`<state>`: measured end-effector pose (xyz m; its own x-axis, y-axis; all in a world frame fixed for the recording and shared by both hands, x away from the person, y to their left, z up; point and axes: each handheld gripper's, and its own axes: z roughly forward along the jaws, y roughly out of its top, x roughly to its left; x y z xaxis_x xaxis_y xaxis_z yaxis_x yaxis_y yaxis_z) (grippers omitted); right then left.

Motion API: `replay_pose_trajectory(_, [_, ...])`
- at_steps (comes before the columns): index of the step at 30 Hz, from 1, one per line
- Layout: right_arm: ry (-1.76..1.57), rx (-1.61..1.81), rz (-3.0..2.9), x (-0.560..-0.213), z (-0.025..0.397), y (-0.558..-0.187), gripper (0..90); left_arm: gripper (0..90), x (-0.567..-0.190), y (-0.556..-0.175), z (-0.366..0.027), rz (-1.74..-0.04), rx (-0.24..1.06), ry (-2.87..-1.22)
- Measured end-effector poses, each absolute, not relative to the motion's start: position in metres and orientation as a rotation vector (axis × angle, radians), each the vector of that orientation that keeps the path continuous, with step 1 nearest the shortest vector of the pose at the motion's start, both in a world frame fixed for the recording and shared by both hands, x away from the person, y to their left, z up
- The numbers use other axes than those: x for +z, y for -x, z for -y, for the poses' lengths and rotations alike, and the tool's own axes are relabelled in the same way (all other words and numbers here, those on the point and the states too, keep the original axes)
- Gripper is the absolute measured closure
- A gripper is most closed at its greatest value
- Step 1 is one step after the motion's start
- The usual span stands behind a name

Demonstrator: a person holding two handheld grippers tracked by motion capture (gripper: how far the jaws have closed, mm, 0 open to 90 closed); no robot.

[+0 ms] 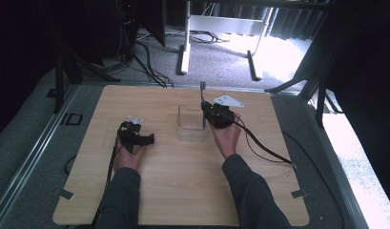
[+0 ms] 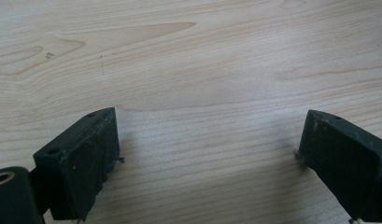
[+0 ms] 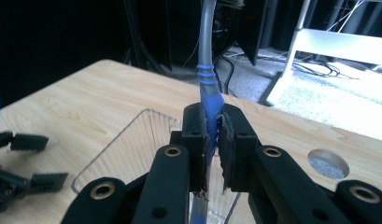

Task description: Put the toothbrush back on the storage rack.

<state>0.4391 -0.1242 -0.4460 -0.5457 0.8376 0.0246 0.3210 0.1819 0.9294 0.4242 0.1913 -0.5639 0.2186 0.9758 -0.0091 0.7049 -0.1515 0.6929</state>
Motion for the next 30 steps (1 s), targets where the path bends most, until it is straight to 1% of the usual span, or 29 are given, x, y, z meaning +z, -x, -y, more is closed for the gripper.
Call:
replay_pose_trajectory(1, [-1.084, 1.347, -1.972, -0.447, 0.124, -0.439, 80.5, 5.5, -0.564, -0.424, -0.191, -1.547, 0.614, -1.925])
replay_pose_trajectory(2, [-1.079, 1.343, -1.982, -0.447, 0.124, -0.439, 78.3, 5.5, -0.564, -0.424, -0.191, -1.547, 0.614, -1.925])
replay_pose_trajectory(4, [-1.032, 1.362, -2.027, -0.448, 0.122, -0.439, 63.2, 5.5, -0.564, -0.424, -0.191, -1.547, 0.613, -1.924])
replay_pose_trajectory(5, [-1.018, 1.367, -2.031, -0.449, 0.122, -0.437, 58.7, 5.5, -0.564, -0.424, -0.191, -1.547, 0.613, -1.924])
replay_pose_trajectory(9, [-1.005, 1.369, -2.045, -0.448, 0.123, -0.435, 50.3, 5.6, -0.564, -0.424, -0.191, -1.548, 0.613, -1.923])
replay_pose_trajectory(21, [-1.036, 1.367, -2.003, -0.436, 0.133, -0.429, 43.4, 5.5, -0.564, -0.424, -0.191, -1.548, 0.613, -1.922])
replay_pose_trajectory(27, [-1.072, 1.329, -2.025, -0.426, 0.145, -0.428, 39.5, 5.5, -0.564, -0.424, -0.191, -1.548, 0.613, -1.923])
replay_pose_trajectory(30, [-1.116, 1.306, -2.062, -0.425, 0.152, -0.431, 36.1, 5.5, -0.564, -0.424, -0.191, -1.548, 0.613, -1.923])
